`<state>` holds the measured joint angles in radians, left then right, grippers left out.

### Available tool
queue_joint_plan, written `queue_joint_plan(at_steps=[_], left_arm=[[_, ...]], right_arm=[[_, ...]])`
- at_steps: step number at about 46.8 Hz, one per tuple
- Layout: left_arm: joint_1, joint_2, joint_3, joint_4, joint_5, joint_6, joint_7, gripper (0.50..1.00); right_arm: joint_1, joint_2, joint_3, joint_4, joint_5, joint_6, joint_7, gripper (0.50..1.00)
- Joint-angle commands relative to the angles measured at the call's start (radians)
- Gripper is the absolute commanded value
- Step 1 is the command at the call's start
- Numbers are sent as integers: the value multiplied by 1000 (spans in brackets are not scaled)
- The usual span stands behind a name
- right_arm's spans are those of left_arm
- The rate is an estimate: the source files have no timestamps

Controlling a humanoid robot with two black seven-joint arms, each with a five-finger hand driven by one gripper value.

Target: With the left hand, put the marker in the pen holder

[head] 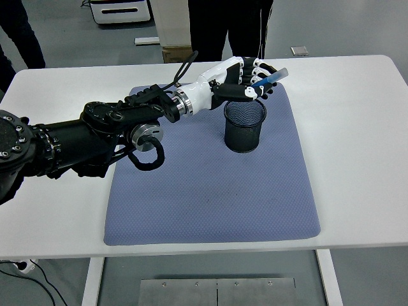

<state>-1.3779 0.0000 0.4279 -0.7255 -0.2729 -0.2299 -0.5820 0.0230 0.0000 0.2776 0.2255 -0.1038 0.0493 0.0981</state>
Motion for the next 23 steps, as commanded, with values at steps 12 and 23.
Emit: queue_joint_plan(at_steps=[12, 23], left_arm=[[13, 0, -5, -2, -17, 9, 1, 710], [13, 0, -11, 0, -20, 9, 1, 929]], right_arm=[[0, 0, 0, 0, -1, 0, 0, 1000], [0, 0, 0, 0, 1, 0, 0, 1000]])
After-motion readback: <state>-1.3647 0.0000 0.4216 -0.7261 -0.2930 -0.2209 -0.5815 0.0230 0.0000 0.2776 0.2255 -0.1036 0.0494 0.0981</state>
